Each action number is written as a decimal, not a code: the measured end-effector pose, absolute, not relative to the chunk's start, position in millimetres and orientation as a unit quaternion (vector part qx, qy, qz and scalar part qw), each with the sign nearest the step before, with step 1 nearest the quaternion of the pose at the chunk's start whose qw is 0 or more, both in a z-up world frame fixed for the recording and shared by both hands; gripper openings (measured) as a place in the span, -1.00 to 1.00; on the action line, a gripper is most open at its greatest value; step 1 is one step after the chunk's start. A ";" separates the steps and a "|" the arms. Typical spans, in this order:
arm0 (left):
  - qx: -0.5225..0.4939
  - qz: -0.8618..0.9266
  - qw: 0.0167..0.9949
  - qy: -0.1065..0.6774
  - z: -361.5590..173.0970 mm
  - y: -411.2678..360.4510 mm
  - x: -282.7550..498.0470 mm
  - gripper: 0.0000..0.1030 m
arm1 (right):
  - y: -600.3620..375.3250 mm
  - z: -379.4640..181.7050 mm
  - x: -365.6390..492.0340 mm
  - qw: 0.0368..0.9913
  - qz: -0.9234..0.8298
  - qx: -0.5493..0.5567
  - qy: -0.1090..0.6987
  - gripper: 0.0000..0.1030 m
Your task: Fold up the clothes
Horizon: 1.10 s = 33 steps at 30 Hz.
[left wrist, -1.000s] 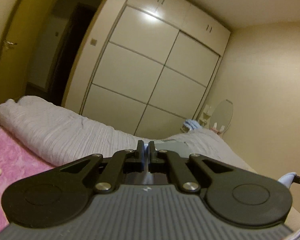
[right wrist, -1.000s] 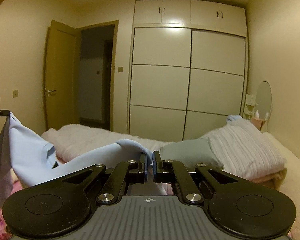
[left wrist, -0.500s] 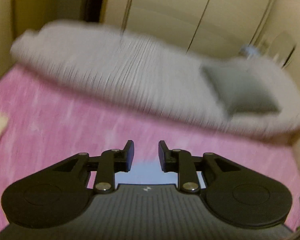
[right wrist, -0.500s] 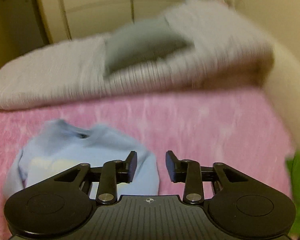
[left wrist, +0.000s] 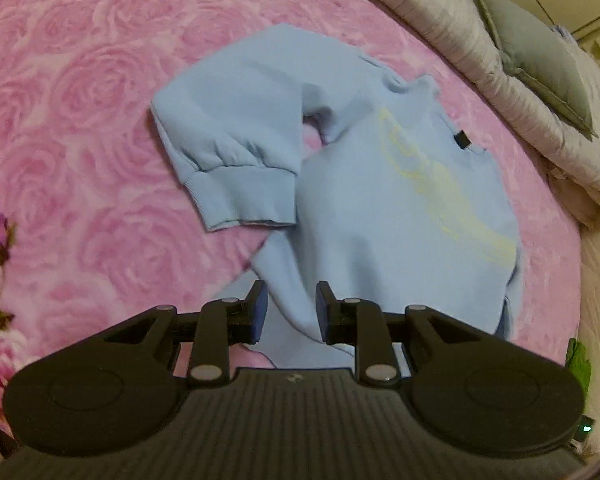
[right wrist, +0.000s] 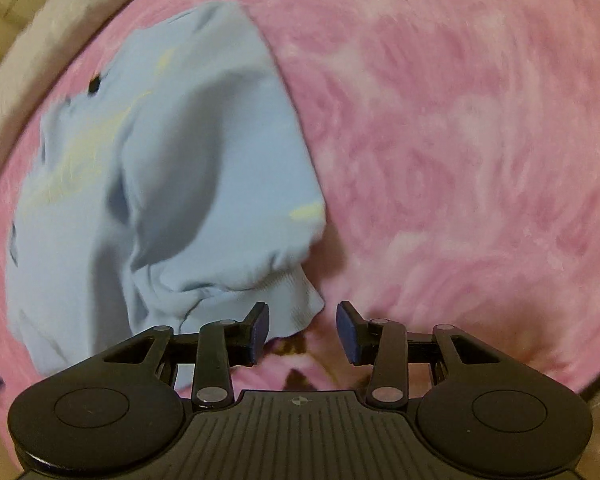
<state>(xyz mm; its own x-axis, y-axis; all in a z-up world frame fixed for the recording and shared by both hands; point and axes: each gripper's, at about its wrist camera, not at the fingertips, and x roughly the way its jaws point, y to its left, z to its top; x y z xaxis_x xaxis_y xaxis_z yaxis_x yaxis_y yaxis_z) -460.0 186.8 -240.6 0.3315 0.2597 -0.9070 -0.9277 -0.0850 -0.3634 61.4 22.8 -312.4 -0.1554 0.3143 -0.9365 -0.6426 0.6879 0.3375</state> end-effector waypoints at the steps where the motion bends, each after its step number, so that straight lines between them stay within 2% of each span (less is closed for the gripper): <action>1: -0.547 0.493 0.605 0.302 -238.8 184.1 -458.0 -0.61 | 16.5 -323.6 64.1 0.643 0.365 -0.099 0.666 -0.19; 5: -0.539 0.501 0.610 0.294 -231.3 173.4 -450.4 -0.61 | -3.4 -348.5 65.9 0.652 0.345 -0.008 0.675 -0.18; 6: -0.537 0.503 0.611 0.292 -229.5 170.8 -448.5 -0.61 | -3.3 -340.7 70.7 0.652 0.356 -0.002 0.670 -0.27; 7: -0.535 0.505 0.612 0.290 -227.6 168.1 -446.6 -0.61 | -3.1 -332.9 75.5 0.651 0.367 0.005 0.664 -0.45; 8: -0.533 0.507 0.613 0.288 -225.8 165.4 -444.7 -0.61 | -3.0 -325.1 80.3 0.650 0.378 0.011 0.659 -0.92; 9: -0.531 0.509 0.614 0.286 -223.9 162.7 -442.8 -0.61 | -2.8 -317.3 85.1 0.649 0.389 0.018 0.653 -0.97; 14: -0.518 0.524 0.621 0.270 -197.7 143.7 -437.7 -0.61 | -6.4 -262.0 120.7 0.661 0.437 0.044 0.608 -1.00; 19: -0.501 0.537 0.619 0.278 -184.4 127.7 -437.4 -0.61 | -26.9 -157.7 211.5 0.796 0.386 0.001 0.466 -1.00; 22: -0.503 0.544 0.609 0.285 -193.5 119.9 -438.7 -0.61 | -32.4 -144.0 260.7 0.842 0.308 -0.071 0.437 -1.00; 25: -0.518 0.548 0.592 0.284 -208.1 110.7 -443.0 -0.60 | -41.7 -162.8 271.2 0.810 0.322 -0.040 0.488 -0.79; 27: -0.532 0.545 0.582 0.285 -219.5 105.6 -445.6 -0.60 | -47.0 -198.8 252.2 0.767 0.327 0.010 0.552 0.03; 28: -0.536 0.541 0.581 0.287 -225.4 104.2 -446.0 -0.60 | -49.7 -216.8 242.6 0.743 0.328 0.036 0.582 0.10; 30: -0.540 0.533 0.582 0.292 -236.4 103.5 -447.3 -0.60 | -54.6 -253.0 223.5 0.695 0.327 0.084 0.635 0.11; 33: -0.536 0.521 0.591 0.303 -252.6 113.1 -450.6 -0.60 | -56.3 -304.6 197.4 0.681 0.296 0.121 0.659 0.11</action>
<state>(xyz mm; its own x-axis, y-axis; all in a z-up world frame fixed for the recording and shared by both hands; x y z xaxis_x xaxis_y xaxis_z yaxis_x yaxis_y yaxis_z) -450.6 113.1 -252.6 0.2724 0.2909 -0.9172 -0.9411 -0.1180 -0.3169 197.4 -56.3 -304.6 -0.0432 0.5626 -0.8256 -0.2436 0.7955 0.5548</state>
